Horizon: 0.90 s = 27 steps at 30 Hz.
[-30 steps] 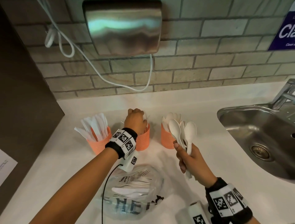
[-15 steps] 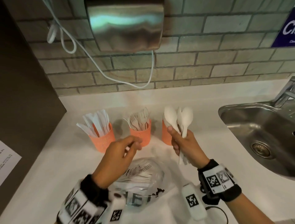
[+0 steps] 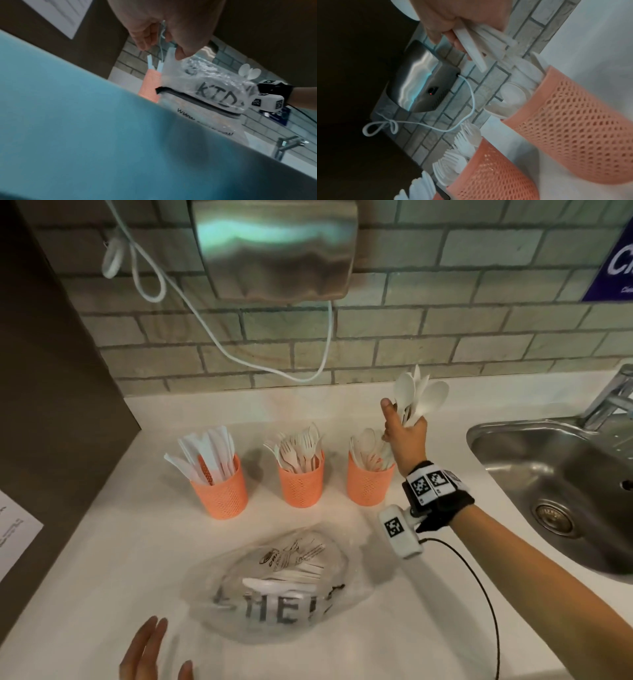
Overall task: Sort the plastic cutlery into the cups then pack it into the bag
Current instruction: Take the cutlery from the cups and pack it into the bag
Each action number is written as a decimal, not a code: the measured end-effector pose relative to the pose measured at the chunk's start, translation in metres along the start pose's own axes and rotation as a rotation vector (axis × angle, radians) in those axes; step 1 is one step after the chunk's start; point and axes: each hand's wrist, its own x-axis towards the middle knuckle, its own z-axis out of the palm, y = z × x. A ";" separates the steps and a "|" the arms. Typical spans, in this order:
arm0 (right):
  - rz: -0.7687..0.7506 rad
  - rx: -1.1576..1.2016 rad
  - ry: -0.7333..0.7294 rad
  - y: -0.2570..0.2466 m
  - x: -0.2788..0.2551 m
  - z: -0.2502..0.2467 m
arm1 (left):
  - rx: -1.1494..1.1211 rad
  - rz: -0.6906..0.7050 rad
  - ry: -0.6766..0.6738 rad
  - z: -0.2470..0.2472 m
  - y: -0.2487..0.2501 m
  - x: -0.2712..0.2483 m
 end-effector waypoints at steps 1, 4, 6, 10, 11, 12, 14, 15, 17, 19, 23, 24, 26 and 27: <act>0.008 -0.010 -0.010 0.004 0.001 0.003 | 0.039 -0.048 -0.014 0.003 -0.007 -0.008; 0.005 -0.053 -0.042 0.016 0.002 0.009 | 0.309 -0.100 -0.082 0.011 -0.038 -0.035; 0.010 -0.067 -0.042 0.022 0.002 0.014 | 0.569 -0.068 -0.059 0.015 -0.055 -0.048; 0.078 -0.164 -0.030 0.038 0.005 0.020 | 0.624 -0.073 -0.119 0.023 -0.054 -0.039; 0.098 -0.198 -0.023 0.040 0.006 0.021 | 0.606 -0.072 -0.135 0.024 -0.055 -0.038; 0.113 -0.224 -0.013 0.043 0.008 0.021 | 0.596 -0.063 -0.129 0.025 -0.052 -0.035; 0.140 -0.249 0.006 0.049 0.011 0.022 | 0.598 -0.066 -0.108 0.030 -0.050 -0.034; 0.145 -0.255 0.013 0.049 0.011 0.022 | 0.600 -0.088 -0.117 0.032 -0.048 -0.032; 0.152 -0.270 0.019 0.046 0.010 0.021 | 0.592 -0.147 -0.192 0.032 -0.049 -0.030; 0.152 -0.256 0.026 0.045 0.009 0.019 | 0.557 -0.192 -0.264 0.027 -0.051 -0.028; -0.012 -0.275 0.009 0.041 0.005 0.013 | 0.549 -0.166 -0.268 0.025 -0.056 -0.023; -0.052 -0.270 0.004 0.040 0.003 0.012 | 0.542 -0.181 -0.297 0.024 -0.055 -0.018; -0.116 -0.268 -0.008 0.043 0.002 0.009 | 0.541 -0.189 -0.332 0.023 -0.061 -0.009; -0.136 -0.278 -0.018 0.045 0.001 0.008 | 0.522 -0.196 -0.347 0.024 -0.063 -0.005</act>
